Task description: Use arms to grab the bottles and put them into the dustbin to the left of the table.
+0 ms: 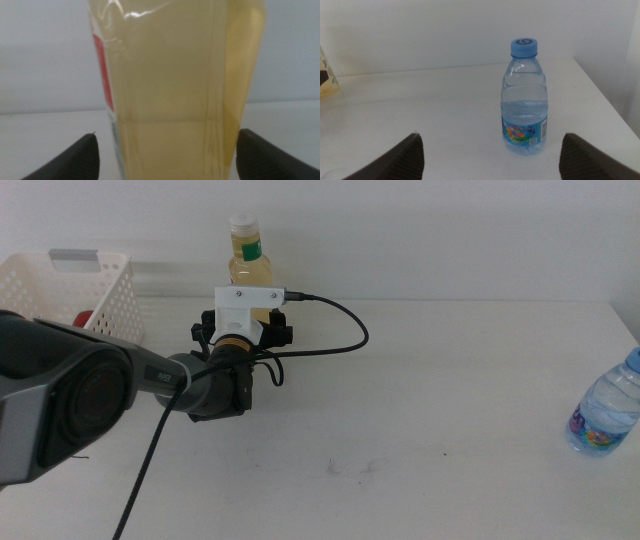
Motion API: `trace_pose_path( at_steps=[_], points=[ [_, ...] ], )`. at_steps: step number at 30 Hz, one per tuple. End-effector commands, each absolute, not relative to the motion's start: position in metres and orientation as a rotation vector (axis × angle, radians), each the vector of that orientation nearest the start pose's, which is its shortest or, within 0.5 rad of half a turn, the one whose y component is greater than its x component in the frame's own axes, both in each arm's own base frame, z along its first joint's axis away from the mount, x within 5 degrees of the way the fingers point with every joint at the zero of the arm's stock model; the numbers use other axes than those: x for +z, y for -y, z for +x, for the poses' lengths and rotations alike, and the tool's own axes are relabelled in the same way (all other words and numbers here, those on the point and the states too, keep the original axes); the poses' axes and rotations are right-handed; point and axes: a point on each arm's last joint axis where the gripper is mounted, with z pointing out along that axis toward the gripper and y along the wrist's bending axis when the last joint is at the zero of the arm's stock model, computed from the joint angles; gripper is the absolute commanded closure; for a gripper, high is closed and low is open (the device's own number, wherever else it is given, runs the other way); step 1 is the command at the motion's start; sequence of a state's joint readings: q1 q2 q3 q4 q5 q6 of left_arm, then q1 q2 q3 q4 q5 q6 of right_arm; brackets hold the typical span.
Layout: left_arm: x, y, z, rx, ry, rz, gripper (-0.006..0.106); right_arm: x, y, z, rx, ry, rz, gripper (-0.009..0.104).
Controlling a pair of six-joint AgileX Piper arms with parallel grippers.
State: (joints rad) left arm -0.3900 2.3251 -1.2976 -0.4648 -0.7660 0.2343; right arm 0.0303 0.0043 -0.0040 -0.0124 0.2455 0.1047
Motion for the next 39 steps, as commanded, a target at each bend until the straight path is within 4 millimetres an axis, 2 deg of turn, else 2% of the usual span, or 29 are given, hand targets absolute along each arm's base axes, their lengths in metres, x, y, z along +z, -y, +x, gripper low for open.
trace_pose_path(
  at_steps=[1, 9, 14, 16, 18, 21, 23, 26, 29, 32, 34, 36, 39],
  points=[
    [0.094, 0.152, 0.452, -0.057, -1.774, 0.011, 0.007, 0.192, -0.001, 0.055, 0.076, -1.719, 0.050, 0.014],
    [0.092, 0.152, 0.468, -0.056, -1.746, -0.003, 0.007, 0.192, -0.001, 0.055, 0.076, -1.719, 0.050, 0.014],
    [0.088, 0.152, 0.483, -0.066, -1.738, -0.042, 0.013, 0.192, -0.001, 0.055, 0.076, -1.719, 0.050, 0.014],
    [0.086, 0.151, 0.487, -0.071, -1.749, -0.057, 0.020, 0.192, -0.001, 0.055, 0.076, -1.719, 0.050, 0.014],
    [0.085, 0.150, 0.488, -0.071, -1.751, -0.060, 0.033, 0.192, -0.001, 0.055, 0.076, -1.719, 0.050, 0.014],
    [0.099, 0.155, 0.485, -0.076, -1.723, -0.026, 0.061, 0.192, -0.001, 0.055, 0.076, -1.719, 0.050, 0.014],
    [0.120, 0.159, 0.471, -0.054, -1.716, 0.020, 0.081, 0.192, -0.001, 0.055, 0.076, -1.719, 0.050, 0.014],
    [0.151, 0.160, 0.434, 0.015, -1.768, 0.083, 0.102, 0.192, -0.001, 0.055, 0.076, -1.719, 0.050, 0.014],
    [0.195, 0.159, 0.387, 0.026, -1.846, 0.091, 0.102, 0.192, -0.001, 0.055, 0.076, -1.719, 0.050, 0.014],
    [0.229, 0.154, 0.344, -0.100, -1.984, 0.098, 0.102, 0.192, -0.001, 0.055, 0.076, -1.719, 0.050, 0.014],
    [0.244, 0.142, 0.325, -0.152, -2.047, 0.159, 0.102, 0.192, -0.001, 0.055, 0.076, -1.719, 0.050, 0.014],
    [0.259, 0.126, 0.312, -0.173, -2.057, 0.150, 0.102, 0.192, -0.001, 0.055, 0.076, -1.719, 0.050, 0.014],
    [0.274, 0.104, 0.301, -0.066, -2.050, 0.126, 0.102, 0.192, -0.001, 0.055, 0.076, -1.719, 0.050, 0.014]
  ],
)
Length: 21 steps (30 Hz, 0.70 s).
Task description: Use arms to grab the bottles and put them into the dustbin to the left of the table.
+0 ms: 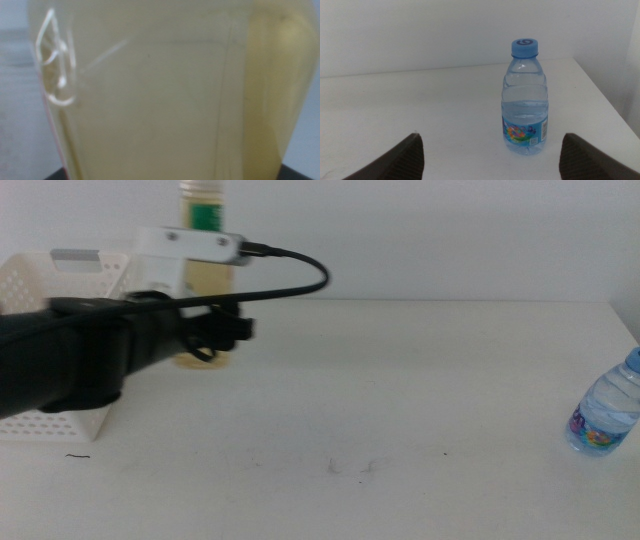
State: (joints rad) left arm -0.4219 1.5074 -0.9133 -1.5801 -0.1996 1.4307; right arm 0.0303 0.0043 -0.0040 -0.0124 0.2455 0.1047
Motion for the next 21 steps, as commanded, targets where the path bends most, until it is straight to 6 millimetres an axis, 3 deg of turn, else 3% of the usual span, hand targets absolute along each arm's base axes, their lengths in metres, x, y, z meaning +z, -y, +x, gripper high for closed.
trace_pose_path(
  at_steps=[1, 4, 11, 15, 18, 20, 21],
  points=[
    [0.280, 0.097, 0.299, 0.021, -2.037, 0.130, 0.102, 0.192, -0.001, 0.055, 0.076, -1.719, 0.050, 0.014],
    [0.290, 0.081, 0.294, 0.186, -2.014, 0.054, 0.102, 0.192, -0.001, 0.055, 0.076, -1.719, 0.050, 0.014],
    [0.297, 0.069, 0.293, 0.172, -1.994, 0.022, 0.102, 0.192, -0.001, 0.055, 0.077, -1.719, 0.048, 0.014],
    [0.305, 0.073, 0.292, 0.083, -1.924, 0.080, 0.102, 0.192, -0.001, 0.055, 0.077, -1.719, 0.048, 0.014],
    [0.321, 0.074, 0.289, -0.137, -1.858, 0.174, 0.102, 0.192, -0.001, 0.055, 0.077, -1.719, 0.048, 0.014],
    [0.331, 0.066, 0.290, -0.255, -1.936, 0.227, 0.102, 0.192, -0.001, 0.055, 0.077, -1.719, 0.048, 0.014],
    [0.335, 0.059, 0.292, -0.230, -1.993, 0.239, 0.101, 0.192, -0.001, 0.055, 0.077, -1.719, 0.048, 0.014]
  ],
)
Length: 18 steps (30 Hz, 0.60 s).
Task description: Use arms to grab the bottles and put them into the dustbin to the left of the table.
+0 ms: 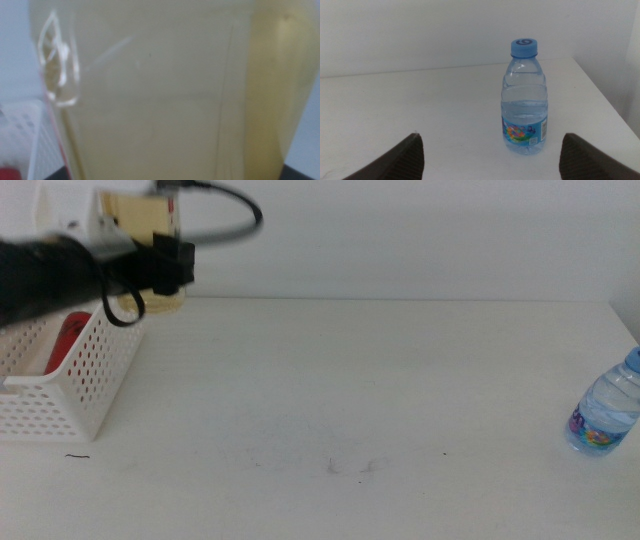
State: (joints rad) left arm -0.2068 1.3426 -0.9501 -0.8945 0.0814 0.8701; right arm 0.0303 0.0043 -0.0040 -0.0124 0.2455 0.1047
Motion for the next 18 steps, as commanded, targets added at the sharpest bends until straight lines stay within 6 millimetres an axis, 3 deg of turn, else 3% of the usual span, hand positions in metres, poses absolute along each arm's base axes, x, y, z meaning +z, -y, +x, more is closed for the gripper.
trace_pose_path(
  at_steps=[1, 6, 9, 12, 14, 18],
  points=[
    [0.341, 0.049, 0.295, -0.210, -2.056, 0.180, 0.101, 0.192, -0.001, 0.055, 0.077, -1.719, 0.048, 0.014],
    [0.363, -0.006, 0.307, -0.011, -2.286, 0.022, 0.101, 0.192, -0.001, 0.055, 0.077, -1.719, 0.048, 0.014],
    [0.372, -0.035, 0.310, 0.017, -2.462, 0.051, 0.101, 0.192, -0.001, 0.055, 0.077, -1.719, 0.048, 0.014],
    [0.379, -0.060, 0.325, -0.029, -2.472, 0.007, 0.101, 0.192, -0.001, 0.055, 0.077, -1.719, 0.048, 0.014],
    [0.376, -0.074, 0.337, -0.075, -2.484, -0.002, 0.101, 0.192, -0.001, 0.055, 0.077, -1.719, 0.048, 0.014],
    [0.345, -0.100, 0.356, -0.097, -2.600, -0.009, 0.101, 0.192, -0.001, 0.055, 0.077, -1.719, 0.048, 0.014]
  ],
)
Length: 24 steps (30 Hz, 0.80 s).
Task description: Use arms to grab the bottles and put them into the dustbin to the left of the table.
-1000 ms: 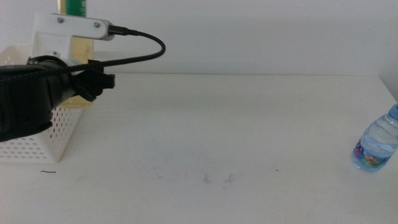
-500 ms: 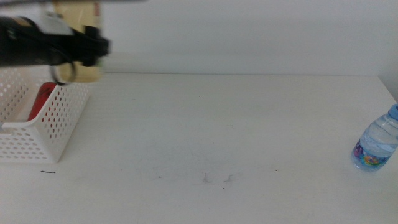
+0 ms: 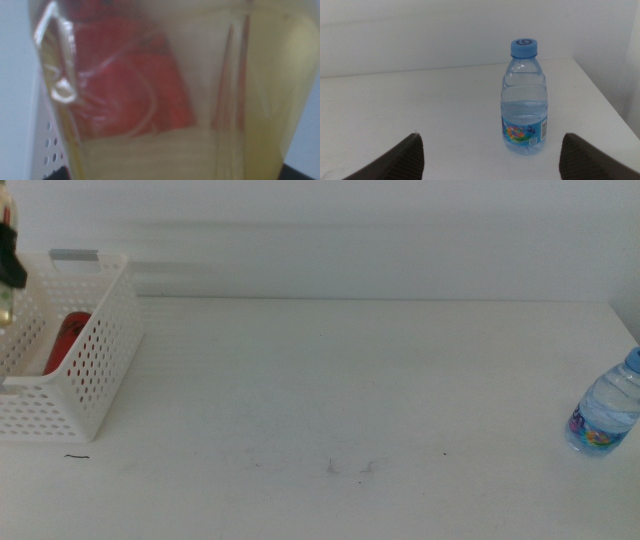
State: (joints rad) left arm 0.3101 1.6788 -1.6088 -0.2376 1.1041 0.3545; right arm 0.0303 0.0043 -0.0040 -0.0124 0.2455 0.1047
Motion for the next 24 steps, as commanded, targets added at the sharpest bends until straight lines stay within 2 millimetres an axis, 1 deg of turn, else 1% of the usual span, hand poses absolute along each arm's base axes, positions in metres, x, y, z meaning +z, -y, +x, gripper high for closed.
trace_pose_path(
  at_steps=[1, 5, 8, 10, 12, 15, 17, 21, 22, 23, 24],
  points=[
    [0.334, -0.106, 0.361, -0.101, -2.623, 0.001, 0.101, 0.192, -0.001, 0.055, 0.077, -1.719, 0.048, 0.014],
    [0.296, -0.115, 0.380, -0.131, -2.692, 0.053, 0.101, 0.192, -0.001, 0.055, 0.077, -1.719, 0.048, 0.014],
    [0.274, -0.120, 0.392, -0.135, -2.714, 0.070, 0.101, 0.192, -0.001, 0.055, 0.077, -1.719, 0.048, 0.014],
    [0.261, -0.122, 0.398, -0.135, -2.724, 0.103, 0.098, 0.192, -0.001, 0.055, 0.077, -1.719, 0.048, 0.014],
    [0.251, -0.123, 0.403, -0.136, -2.724, 0.124, 0.092, 0.192, -0.001, 0.055, 0.077, -1.719, 0.048, 0.014],
    [0.241, -0.125, 0.408, -0.129, -2.726, 0.136, 0.074, 0.192, -0.001, 0.055, 0.077, -1.719, 0.048, 0.014],
    [0.237, -0.125, 0.409, -0.127, -2.728, 0.147, 0.056, 0.192, -0.001, 0.055, 0.077, -1.719, 0.048, 0.014],
    [0.239, -0.125, 0.407, -0.124, -2.742, 0.166, 0.018, 0.192, -0.001, 0.055, 0.077, -1.719, 0.048, 0.014],
    [0.242, -0.125, 0.406, -0.127, -2.747, 0.172, 0.011, 0.192, -0.001, 0.055, 0.077, -1.719, 0.048, 0.014],
    [0.246, -0.124, 0.405, -0.136, -2.753, 0.166, 0.006, 0.192, -0.001, 0.055, 0.077, -1.719, 0.048, 0.014],
    [0.252, -0.122, 0.402, -0.150, -2.750, 0.169, 0.007, 0.192, -0.001, 0.055, 0.077, -1.719, 0.048, 0.014]
  ],
)
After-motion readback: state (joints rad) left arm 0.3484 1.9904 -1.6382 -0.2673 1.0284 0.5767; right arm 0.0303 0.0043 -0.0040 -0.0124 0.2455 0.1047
